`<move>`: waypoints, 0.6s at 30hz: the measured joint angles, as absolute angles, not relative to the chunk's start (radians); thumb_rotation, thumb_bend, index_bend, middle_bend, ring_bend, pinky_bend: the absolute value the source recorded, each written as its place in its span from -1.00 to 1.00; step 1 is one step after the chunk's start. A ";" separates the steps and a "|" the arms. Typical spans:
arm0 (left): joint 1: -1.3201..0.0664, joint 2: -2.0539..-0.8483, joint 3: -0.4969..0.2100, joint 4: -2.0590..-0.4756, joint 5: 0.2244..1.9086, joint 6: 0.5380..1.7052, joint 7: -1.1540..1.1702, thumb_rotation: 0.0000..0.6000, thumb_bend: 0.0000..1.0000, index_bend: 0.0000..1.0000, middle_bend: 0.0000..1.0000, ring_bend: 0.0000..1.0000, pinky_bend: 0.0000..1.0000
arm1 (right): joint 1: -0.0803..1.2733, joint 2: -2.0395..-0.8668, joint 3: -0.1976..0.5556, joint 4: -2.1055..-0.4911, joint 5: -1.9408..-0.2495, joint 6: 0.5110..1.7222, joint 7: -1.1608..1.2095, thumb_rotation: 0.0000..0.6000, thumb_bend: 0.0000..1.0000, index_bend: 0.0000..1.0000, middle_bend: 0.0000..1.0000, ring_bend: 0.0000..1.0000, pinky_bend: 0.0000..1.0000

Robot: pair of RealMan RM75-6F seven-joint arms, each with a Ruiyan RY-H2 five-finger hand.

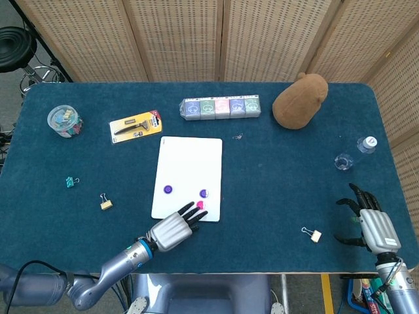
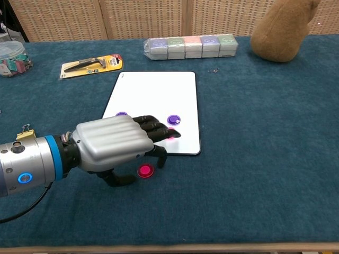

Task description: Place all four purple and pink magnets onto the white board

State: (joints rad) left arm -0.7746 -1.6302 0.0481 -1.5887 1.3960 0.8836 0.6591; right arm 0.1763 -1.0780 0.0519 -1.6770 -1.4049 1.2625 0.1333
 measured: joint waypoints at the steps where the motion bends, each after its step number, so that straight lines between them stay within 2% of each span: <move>1: -0.773 -1.633 0.049 -1.585 1.401 0.888 0.657 1.00 -0.29 0.68 -1.00 -1.00 -0.98 | 0.176 -1.078 0.052 -1.677 -1.405 1.263 0.133 1.00 -1.00 -0.42 -1.00 -1.00 -1.00; 11: -0.763 -1.648 0.052 -1.565 1.423 0.910 0.657 1.00 -0.28 0.91 -1.00 -1.00 -0.85 | 0.176 -1.078 0.051 -1.677 -1.406 1.262 0.135 1.00 -1.00 -0.42 -1.00 -1.00 -1.00; 18: -0.751 -1.657 0.055 -1.544 1.447 0.932 0.650 1.00 -0.27 0.93 -1.00 -1.00 -0.83 | 0.178 -1.080 0.050 -1.677 -1.407 1.257 0.135 1.00 -1.00 -0.42 -1.00 -1.00 -1.00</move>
